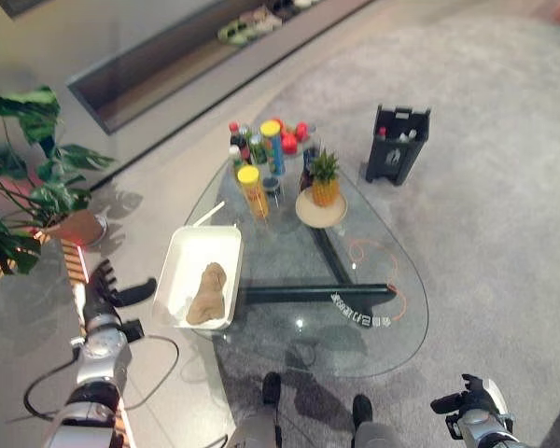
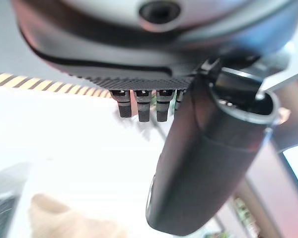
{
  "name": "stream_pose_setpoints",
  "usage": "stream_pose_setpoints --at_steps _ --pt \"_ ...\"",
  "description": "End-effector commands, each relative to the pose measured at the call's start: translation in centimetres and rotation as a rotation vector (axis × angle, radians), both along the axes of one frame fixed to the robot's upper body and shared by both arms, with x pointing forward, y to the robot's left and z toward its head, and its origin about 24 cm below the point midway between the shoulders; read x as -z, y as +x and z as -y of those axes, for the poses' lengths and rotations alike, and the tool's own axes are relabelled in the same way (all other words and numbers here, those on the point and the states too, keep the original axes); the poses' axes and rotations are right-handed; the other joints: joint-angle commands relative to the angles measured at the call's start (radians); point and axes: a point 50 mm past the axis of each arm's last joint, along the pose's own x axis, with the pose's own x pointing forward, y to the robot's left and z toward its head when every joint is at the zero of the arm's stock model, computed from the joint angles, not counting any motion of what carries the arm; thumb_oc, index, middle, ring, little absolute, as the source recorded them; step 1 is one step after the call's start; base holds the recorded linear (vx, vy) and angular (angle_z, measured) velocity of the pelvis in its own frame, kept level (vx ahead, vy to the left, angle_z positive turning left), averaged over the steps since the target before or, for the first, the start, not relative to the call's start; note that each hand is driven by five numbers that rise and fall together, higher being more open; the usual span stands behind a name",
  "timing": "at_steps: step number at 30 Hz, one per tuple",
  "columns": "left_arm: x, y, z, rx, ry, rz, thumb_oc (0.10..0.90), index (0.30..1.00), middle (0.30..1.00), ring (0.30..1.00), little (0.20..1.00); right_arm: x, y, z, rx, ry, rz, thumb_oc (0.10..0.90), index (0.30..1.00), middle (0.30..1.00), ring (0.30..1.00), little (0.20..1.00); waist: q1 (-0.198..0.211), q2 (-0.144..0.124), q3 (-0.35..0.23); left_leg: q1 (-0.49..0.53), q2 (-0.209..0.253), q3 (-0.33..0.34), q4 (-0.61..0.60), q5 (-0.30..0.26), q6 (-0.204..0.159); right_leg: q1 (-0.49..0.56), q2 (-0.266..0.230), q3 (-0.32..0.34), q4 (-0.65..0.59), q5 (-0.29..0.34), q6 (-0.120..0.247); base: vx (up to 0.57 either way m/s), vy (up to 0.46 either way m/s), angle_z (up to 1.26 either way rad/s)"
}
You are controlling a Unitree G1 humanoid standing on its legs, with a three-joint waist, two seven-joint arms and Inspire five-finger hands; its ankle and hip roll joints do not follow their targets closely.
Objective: Wipe the table with a cloth and put it in the basket.
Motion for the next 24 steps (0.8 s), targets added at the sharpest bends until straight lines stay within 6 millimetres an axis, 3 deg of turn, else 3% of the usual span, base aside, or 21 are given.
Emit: stream_pose_setpoints --at_steps 1,6,14,19,24 --pt "-0.5 0.2 -1.2 0.022 0.022 -0.006 0.800 0.900 0.900 0.900 0.900 0.2 -2.1 1.0 -0.036 -0.036 -0.107 0.800 0.900 0.900 0.900 0.900 0.017 -0.031 -0.039 0.067 -0.080 0.057 -0.001 -0.127 0.030 -0.067 0.014 0.017 0.016 0.052 -0.002 0.07 0.038 0.04" --pt "4.3 -4.6 0.8 0.060 -0.059 -0.250 0.800 0.900 0.900 0.900 0.900 0.9 -2.8 0.1 -0.071 0.006 -0.166 0.800 0.900 0.900 0.900 0.900 0.023 -0.036 -0.063 0.103 -0.074 0.069 -0.001 -0.145 0.031 -0.029 0.008 0.006 0.011 0.041 0.000 0.05 0.020 0.01" --pt "8.6 -9.8 4.3 0.254 -0.080 -0.620 0.800 0.900 0.900 0.900 0.900 1.7 -3.5 -1.2 -0.132 0.080 -0.273 0.800 0.900 0.900 0.900 0.900 0.031 -0.046 -0.077 0.137 -0.067 0.081 -0.001 -0.160 0.037 0.004 0.004 -0.011 0.010 0.031 0.000 0.02 0.009 0.00" --pt "9.4 -10.4 5.8 0.396 -0.037 -0.717 0.800 0.900 0.900 0.900 0.900 2.0 -3.6 -1.9 -0.185 0.112 -0.335 0.800 0.900 0.900 0.900 0.900 0.033 -0.051 -0.077 0.150 -0.062 0.085 -0.001 -0.165 0.039 0.016 0.003 -0.014 0.009 0.028 0.000 0.00 0.000 0.00" --pt "9.6 -10.7 6.0 0.466 0.001 -0.809 0.800 0.900 0.900 0.900 0.900 2.1 -3.6 -2.2 -0.202 0.134 -0.368 0.800 0.900 0.900 0.900 0.900 0.031 -0.055 -0.077 0.159 -0.061 0.084 -0.001 -0.169 0.041 0.022 0.002 -0.012 0.012 0.025 0.000 0.00 0.000 0.00"
